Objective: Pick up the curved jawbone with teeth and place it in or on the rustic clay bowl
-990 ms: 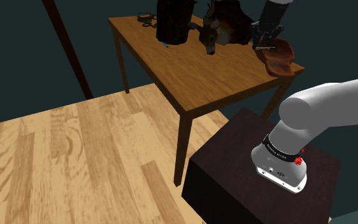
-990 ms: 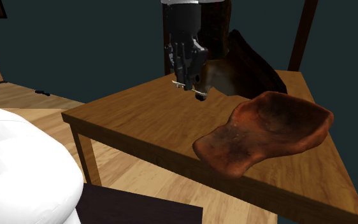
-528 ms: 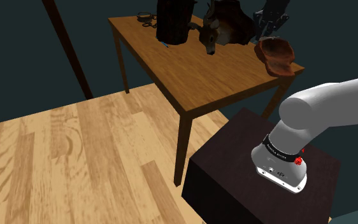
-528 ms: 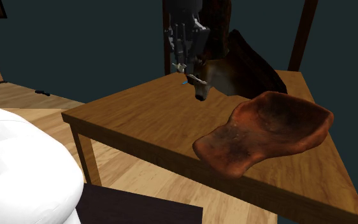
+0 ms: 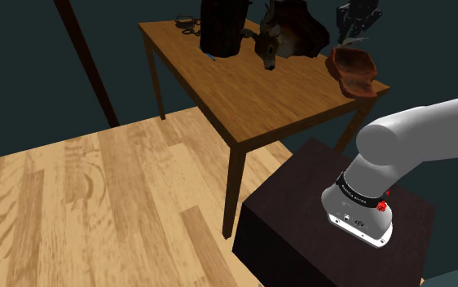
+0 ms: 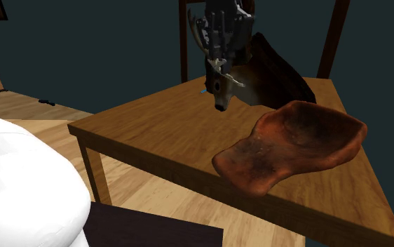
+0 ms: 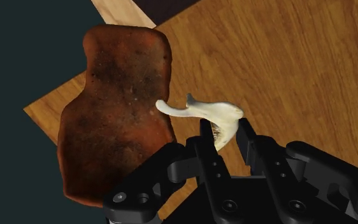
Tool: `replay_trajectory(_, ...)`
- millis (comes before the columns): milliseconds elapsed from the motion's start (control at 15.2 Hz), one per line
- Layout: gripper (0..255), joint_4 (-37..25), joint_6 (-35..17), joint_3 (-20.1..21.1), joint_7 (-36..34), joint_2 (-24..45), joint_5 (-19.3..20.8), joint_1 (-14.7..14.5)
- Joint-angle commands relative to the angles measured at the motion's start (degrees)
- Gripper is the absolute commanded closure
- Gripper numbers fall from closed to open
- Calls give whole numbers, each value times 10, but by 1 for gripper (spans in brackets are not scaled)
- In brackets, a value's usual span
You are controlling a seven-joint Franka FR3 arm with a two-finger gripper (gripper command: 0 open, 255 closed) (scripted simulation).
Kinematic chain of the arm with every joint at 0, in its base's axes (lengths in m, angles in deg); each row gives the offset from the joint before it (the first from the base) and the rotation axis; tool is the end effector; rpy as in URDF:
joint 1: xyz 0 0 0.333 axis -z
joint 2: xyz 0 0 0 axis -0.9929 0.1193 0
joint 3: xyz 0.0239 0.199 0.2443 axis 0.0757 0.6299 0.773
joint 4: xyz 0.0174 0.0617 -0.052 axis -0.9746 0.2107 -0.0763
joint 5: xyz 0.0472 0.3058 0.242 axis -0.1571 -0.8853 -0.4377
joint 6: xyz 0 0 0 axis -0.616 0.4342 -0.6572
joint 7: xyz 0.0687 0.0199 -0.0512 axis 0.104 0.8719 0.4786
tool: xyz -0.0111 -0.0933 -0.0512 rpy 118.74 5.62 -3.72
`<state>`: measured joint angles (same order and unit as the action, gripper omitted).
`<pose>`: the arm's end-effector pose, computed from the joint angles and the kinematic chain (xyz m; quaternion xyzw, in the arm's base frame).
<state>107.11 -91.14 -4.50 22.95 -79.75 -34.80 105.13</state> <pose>0.2698 -0.2140 0.5917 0.9313 -0.3634 0.0259 0.0036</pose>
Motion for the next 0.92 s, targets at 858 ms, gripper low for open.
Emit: replay_trajectory(858,255,-48,-49,-128,135,82,46,26)
